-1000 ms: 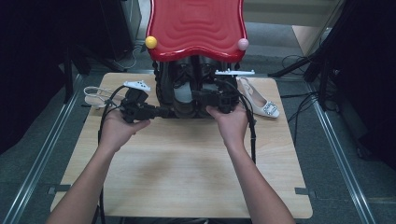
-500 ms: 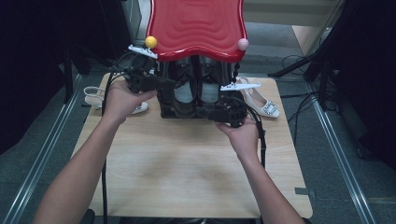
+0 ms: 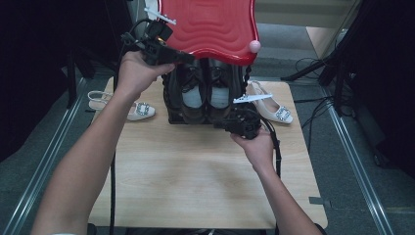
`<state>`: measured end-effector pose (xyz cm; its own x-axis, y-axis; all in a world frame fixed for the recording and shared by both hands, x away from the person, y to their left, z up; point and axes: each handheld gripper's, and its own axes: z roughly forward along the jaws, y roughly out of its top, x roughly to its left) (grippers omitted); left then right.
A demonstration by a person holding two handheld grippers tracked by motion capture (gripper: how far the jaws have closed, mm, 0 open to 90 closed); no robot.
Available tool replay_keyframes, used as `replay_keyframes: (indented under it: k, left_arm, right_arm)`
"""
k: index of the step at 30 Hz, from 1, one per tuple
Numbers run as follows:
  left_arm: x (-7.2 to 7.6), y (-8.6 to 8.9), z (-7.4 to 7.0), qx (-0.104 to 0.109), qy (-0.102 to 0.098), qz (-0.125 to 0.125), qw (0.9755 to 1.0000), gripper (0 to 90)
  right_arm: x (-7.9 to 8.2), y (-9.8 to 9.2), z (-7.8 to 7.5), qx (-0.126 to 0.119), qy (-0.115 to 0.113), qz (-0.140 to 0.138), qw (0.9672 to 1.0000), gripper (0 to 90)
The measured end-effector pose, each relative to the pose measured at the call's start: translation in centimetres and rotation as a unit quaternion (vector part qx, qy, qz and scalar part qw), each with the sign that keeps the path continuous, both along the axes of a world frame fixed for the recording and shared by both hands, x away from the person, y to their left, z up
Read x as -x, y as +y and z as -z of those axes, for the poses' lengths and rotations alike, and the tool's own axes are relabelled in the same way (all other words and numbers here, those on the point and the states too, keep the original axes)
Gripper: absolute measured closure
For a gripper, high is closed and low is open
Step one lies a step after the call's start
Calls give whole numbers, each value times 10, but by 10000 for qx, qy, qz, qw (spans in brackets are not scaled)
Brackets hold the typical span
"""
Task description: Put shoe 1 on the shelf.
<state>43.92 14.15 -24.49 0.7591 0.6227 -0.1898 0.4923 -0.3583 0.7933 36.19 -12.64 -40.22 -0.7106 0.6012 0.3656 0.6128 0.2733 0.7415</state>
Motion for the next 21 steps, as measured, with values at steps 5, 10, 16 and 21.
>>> replay_keyframes:
  k: [5,10,16,21]
  left_arm:
    - [-11,-8,-13,-88,-136,-36,9999,900]
    - [-26,-15,-19,-166,-150,-61,9997,900]
    - [-40,-23,-16,-159,-82,-106,9998,900]
    - [-44,-28,-12,-142,-75,-120,9998,900]
  right_arm:
    - [-4,-3,5,95,65,32,9999,900]
    - [-9,-2,8,132,71,67,9999,900]
    - [-17,-2,13,120,71,200,9997,900]
    - [-21,-4,15,22,138,194,9997,900]
